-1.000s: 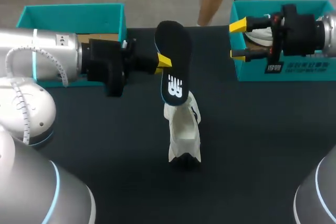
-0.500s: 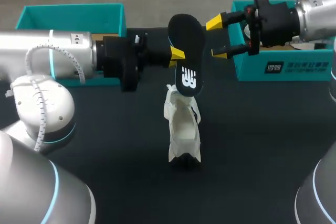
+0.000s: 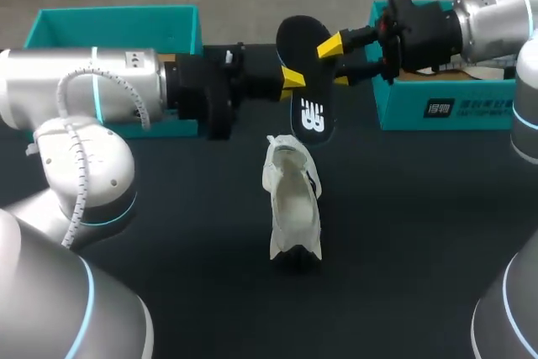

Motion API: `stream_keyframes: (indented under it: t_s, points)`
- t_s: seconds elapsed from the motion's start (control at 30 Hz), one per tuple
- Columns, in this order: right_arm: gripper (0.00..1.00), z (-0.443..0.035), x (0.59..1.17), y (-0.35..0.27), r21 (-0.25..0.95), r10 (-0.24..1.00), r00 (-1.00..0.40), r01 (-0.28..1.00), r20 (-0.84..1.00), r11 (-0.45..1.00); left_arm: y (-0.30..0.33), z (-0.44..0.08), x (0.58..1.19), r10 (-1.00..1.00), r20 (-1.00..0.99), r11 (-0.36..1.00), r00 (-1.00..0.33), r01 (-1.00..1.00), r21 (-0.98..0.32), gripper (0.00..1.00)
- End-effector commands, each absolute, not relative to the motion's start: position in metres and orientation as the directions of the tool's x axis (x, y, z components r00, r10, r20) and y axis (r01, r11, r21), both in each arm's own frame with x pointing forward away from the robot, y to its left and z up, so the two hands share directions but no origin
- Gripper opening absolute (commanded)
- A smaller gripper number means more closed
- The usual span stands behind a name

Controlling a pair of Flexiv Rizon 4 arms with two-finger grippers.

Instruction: Take the shoe out of the shoebox, open the shoe tongue, remove and reinsert the insole, then place the shoe into the shoebox

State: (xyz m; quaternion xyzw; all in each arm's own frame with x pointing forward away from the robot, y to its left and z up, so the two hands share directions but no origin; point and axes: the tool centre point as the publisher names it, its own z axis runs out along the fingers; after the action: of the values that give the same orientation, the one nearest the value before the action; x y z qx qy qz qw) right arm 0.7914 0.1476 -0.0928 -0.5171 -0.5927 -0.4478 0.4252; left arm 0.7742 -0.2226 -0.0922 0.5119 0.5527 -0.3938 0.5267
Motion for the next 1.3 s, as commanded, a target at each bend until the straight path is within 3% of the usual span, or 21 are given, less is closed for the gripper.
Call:
stream_keyframes:
  t_s: [0.03, 0.1, 0.13, 0.23, 0.27, 0.3, 0.33, 0.67, 1.0, 1.1, 1.3]
  points:
    - [0.44, -0.098, 0.791, 0.152, 0.085, 0.231, -0.096, 0.995, 0.968, 0.06, -0.233, -0.095, 0.775, 0.141, -0.986, 0.172, 0.087, 0.979, 0.111, 0.0]
    - [0.25, -0.1, 0.79, 0.152, 0.081, 0.235, -0.091, 0.995, 0.968, 0.053, -0.234, -0.094, 0.774, 0.14, -0.986, 0.17, 0.088, 0.979, 0.112, 0.0]
    - [0.0, -0.1, 0.79, 0.151, 0.08, 0.236, -0.09, 0.996, 0.968, 0.049, -0.234, -0.094, 0.774, 0.146, -0.985, 0.163, 0.09, 0.98, 0.114, 0.0]
    - [0.0, -0.101, 0.789, 0.15, 0.083, 0.237, -0.092, 0.995, 0.967, 0.049, -0.231, -0.095, 0.773, 0.169, -0.982, 0.154, 0.078, 0.982, 0.105, 0.0]
    - [0.0, -0.101, 0.789, 0.15, 0.084, 0.237, -0.093, 0.995, 0.967, 0.048, -0.23, -0.096, 0.772, 0.175, -0.982, 0.149, 0.075, 0.984, 0.102, 0.05]
    - [0.0, -0.102, 0.79, 0.149, 0.086, 0.235, -0.093, 0.996, 0.968, 0.04, -0.229, -0.096, 0.772, 0.183, -0.981, 0.149, 0.071, 0.984, 0.099, 0.57]
    - [0.0, -0.103, 0.791, 0.148, 0.088, 0.235, -0.093, 0.996, 0.967, 0.034, -0.225, -0.096, 0.771, 0.187, -0.98, 0.149, 0.066, 0.984, 0.095, 1.0]
    - [0.0, -0.117, 0.798, 0.139, 0.073, 0.257, -0.079, 0.997, 0.963, 0.032, -0.192, -0.085, 0.774, 0.34, -0.939, 0.111, 0.048, 0.99, 0.091, 1.0]
    - [0.0, -0.132, 0.797, 0.143, 0.05, 0.294, -0.067, 0.997, 0.954, 0.064, -0.183, -0.084, 0.775, 0.643, -0.759, 0.058, -0.108, 0.994, -0.093, 1.0]
    - [0.0, -0.136, 0.795, 0.146, 0.045, 0.292, -0.063, 0.997, 0.954, 0.068, -0.185, -0.085, 0.774, 0.748, -0.659, 0.046, -0.074, 0.997, -0.061, 1.0]
    - [0.0, -0.143, 0.792, 0.146, 0.037, 0.284, -0.054, 0.997, 0.957, 0.065, -0.185, -0.085, 0.774, 0.748, -0.659, 0.046, -0.074, 0.997, -0.061, 1.0]
